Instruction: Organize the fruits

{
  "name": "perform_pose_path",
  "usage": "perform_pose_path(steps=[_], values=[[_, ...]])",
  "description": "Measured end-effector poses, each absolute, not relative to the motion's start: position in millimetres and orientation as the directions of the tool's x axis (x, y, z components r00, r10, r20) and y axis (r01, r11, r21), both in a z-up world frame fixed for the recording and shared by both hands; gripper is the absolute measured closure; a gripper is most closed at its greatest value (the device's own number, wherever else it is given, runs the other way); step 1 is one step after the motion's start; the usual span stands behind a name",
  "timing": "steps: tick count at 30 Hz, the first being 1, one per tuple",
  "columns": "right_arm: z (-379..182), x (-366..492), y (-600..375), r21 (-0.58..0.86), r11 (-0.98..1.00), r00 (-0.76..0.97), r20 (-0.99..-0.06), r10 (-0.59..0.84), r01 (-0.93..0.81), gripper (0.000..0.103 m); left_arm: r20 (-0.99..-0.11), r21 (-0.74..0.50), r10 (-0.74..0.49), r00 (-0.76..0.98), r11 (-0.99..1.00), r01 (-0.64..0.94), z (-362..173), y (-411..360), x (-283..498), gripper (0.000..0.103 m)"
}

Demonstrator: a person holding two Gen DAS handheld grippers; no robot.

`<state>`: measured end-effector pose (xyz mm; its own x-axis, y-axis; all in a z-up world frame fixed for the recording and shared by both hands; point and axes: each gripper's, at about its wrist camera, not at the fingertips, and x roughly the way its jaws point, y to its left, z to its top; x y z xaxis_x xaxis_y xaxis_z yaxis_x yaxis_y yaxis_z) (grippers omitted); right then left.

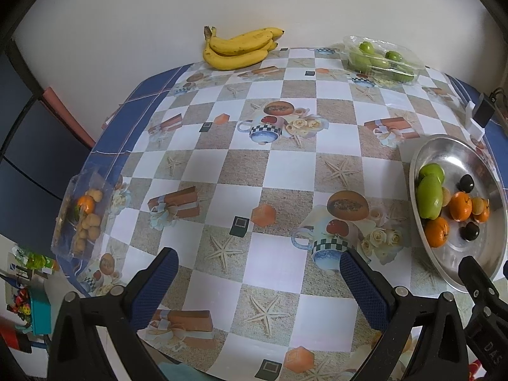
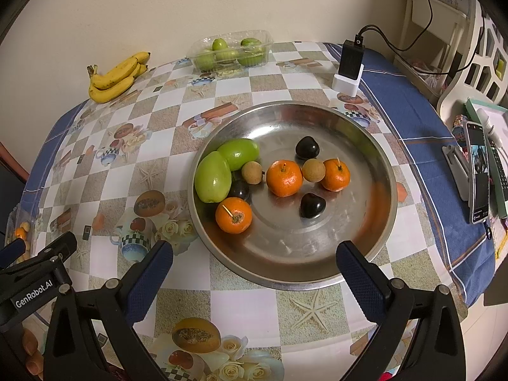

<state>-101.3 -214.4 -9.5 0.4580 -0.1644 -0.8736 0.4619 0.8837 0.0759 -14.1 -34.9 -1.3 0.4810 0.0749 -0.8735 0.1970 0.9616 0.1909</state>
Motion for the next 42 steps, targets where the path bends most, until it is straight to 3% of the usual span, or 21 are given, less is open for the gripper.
perform_pose_path(steps=[42], values=[[-13.2, -99.5, -213.2, 0.063, 0.885, 0.441, -0.882, -0.167, 0.461, 0.001, -0.879, 0.188, 0.077, 0.47, 0.962, 0.196, -5.8, -32.3, -13.2, 0.0]])
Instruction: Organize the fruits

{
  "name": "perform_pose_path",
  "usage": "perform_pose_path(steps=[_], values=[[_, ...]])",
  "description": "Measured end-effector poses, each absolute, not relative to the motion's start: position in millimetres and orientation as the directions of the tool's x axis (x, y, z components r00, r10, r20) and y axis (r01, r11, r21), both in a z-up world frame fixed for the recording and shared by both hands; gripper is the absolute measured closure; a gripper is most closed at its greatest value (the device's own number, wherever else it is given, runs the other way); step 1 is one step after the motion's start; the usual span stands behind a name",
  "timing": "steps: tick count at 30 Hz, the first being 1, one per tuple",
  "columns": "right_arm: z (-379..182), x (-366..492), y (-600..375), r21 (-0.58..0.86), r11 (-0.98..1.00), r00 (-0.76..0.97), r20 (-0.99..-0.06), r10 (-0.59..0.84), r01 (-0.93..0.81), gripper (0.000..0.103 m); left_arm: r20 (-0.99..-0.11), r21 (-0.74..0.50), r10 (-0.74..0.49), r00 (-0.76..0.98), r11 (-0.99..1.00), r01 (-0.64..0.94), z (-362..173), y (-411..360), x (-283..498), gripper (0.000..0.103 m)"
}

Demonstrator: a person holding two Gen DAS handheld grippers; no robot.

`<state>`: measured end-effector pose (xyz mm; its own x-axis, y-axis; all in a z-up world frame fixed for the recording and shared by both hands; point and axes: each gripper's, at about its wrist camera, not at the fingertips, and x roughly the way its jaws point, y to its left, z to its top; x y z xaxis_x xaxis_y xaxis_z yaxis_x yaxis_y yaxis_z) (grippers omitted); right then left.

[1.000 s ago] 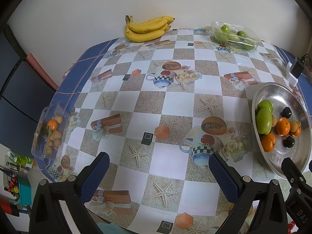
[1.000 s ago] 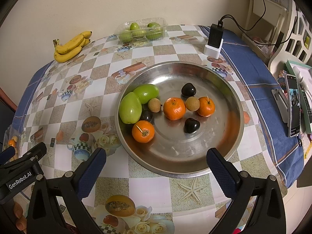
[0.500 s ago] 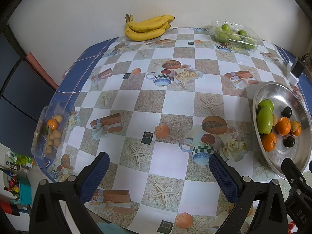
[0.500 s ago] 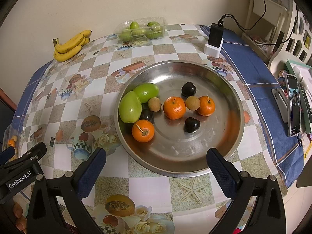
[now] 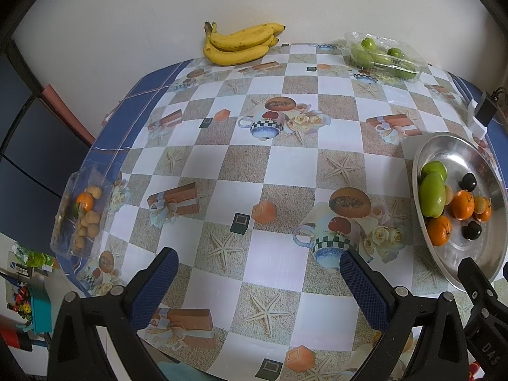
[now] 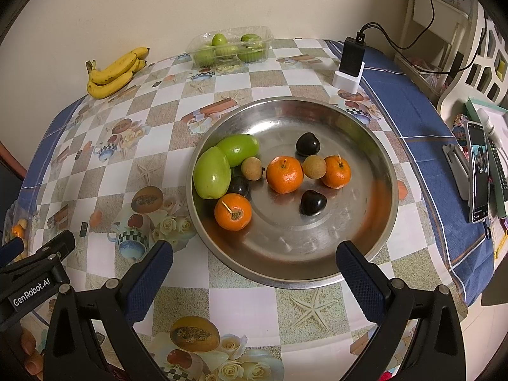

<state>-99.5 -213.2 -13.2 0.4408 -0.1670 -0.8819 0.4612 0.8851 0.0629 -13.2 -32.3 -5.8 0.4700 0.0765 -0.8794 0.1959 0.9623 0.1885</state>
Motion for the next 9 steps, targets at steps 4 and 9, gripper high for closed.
perform_pose_path(steps=[4, 9], values=[[-13.6, -100.5, -213.2, 0.064, 0.885, 0.441, -0.882, -0.167, 0.462, 0.001, -0.876, 0.177, 0.063, 0.479, 0.964, 0.197, -5.3, -30.9, -13.6, 0.0], [-13.4, -99.4, -213.6, 0.063, 0.885, 0.441, -0.882, -0.167, 0.462, 0.001, -0.877, 0.171, 0.057, 0.476, 0.965, 0.201, -4.0, -30.5, -11.5, 0.0]])
